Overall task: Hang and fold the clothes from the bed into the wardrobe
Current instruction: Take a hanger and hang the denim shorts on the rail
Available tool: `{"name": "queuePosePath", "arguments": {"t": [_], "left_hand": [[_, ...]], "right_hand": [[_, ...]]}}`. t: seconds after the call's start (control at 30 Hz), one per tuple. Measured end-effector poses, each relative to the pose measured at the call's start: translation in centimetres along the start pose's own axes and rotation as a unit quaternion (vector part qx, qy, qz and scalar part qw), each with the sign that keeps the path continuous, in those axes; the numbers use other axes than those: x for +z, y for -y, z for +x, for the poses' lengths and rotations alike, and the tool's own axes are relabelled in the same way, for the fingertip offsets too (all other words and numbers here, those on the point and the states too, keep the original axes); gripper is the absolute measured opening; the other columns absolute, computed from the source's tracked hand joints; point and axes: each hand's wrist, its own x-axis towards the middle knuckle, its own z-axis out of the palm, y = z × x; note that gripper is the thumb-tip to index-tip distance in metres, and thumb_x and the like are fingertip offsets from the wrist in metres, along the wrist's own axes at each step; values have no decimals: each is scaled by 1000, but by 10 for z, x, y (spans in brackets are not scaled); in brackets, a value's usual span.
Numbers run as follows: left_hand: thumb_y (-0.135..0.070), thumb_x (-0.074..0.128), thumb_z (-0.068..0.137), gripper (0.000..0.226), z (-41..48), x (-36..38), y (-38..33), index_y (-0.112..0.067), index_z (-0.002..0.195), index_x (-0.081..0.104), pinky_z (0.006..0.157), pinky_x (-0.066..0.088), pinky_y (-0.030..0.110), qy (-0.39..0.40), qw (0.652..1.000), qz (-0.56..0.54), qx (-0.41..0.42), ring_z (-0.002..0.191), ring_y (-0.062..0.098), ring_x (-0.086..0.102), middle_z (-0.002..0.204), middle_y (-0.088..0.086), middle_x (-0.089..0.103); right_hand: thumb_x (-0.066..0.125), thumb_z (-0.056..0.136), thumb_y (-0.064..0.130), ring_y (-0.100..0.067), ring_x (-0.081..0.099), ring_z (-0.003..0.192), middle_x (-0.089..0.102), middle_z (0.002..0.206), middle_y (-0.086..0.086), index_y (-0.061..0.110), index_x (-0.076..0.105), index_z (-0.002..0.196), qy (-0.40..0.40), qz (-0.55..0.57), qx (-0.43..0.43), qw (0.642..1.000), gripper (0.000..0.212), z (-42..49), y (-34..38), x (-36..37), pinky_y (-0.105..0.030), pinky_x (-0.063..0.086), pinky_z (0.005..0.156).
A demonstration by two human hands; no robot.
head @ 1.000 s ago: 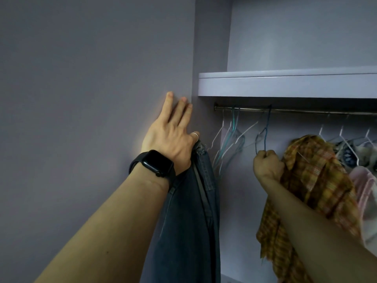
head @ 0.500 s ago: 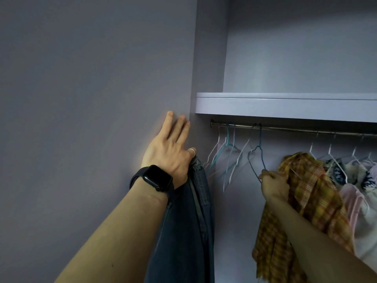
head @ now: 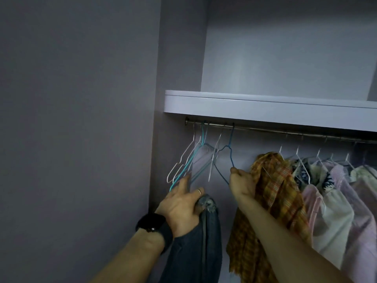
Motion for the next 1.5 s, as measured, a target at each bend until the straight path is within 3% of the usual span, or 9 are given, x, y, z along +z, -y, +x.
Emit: {"name": "queuePosePath", "arguments": {"t": [0.23,0.37,0.47,0.63,0.8,0.93,1.1,1.27,1.5], "left_hand": [[-23,53,101,6,72,20,-19,-22,106,55,86,39,19,-35,969,-244,-24,112,20,57,117,1,59],[-24,51,102,20,93,43,-16,-22,121,55,92,45,24,-23,948,-314,-53,108,19,60,116,4,66],[-22,49,103,27,96,59,-13,-18,129,51,81,41,20,-52,958,-274,-73,106,23,61,117,9,67],[-26,48,101,10,100,67,-4,-21,109,47,80,53,42,-80,977,-185,-64,89,32,63,94,12,66],[-30,43,94,37,94,68,-9,-24,131,41,88,30,38,-177,977,118,-23,115,27,47,109,-1,66],[-22,46,90,43,85,65,-9,-19,133,50,89,36,40,-171,965,198,8,114,26,48,119,-1,63],[-19,68,69,26,86,59,6,-21,94,74,65,47,35,-241,938,244,42,79,22,61,82,-4,67],[-20,78,58,30,87,47,12,-18,87,74,62,44,35,-261,927,271,-1,76,23,61,72,-3,66],[-25,52,88,36,85,45,8,-20,123,58,81,34,36,-234,946,223,-34,105,25,52,105,-3,66]], "right_hand": [[49,97,30,-28,58,79,62,71,-6,15,57,63,23,58,-2,998,37,4,-7,0,-33,43,72],[50,96,32,-22,55,69,58,64,-1,17,55,64,25,73,-10,997,36,9,-16,-7,-32,40,63],[44,99,34,-22,55,70,57,68,-2,15,51,66,24,41,-32,998,39,11,-23,-10,-32,39,61],[30,101,40,-28,59,78,63,86,-7,19,62,89,-43,-131,-73,988,40,23,-27,-15,-33,41,62],[30,103,44,-32,58,77,63,92,-12,22,62,100,-83,-196,-93,973,39,26,-36,-11,-33,43,64],[29,102,48,-26,54,72,58,81,-2,27,56,91,-57,-215,-88,971,36,18,-42,4,-32,39,60],[35,103,48,-21,55,73,59,81,-4,20,57,73,6,-78,-23,997,47,31,-16,1,-35,41,67],[35,104,45,-38,61,79,63,84,-15,13,65,95,-151,-200,-116,961,44,33,-18,-11,-34,45,64],[42,103,43,-33,58,77,61,80,-11,12,64,87,-129,-199,-131,963,42,29,-14,-27,-33,44,65]]}}
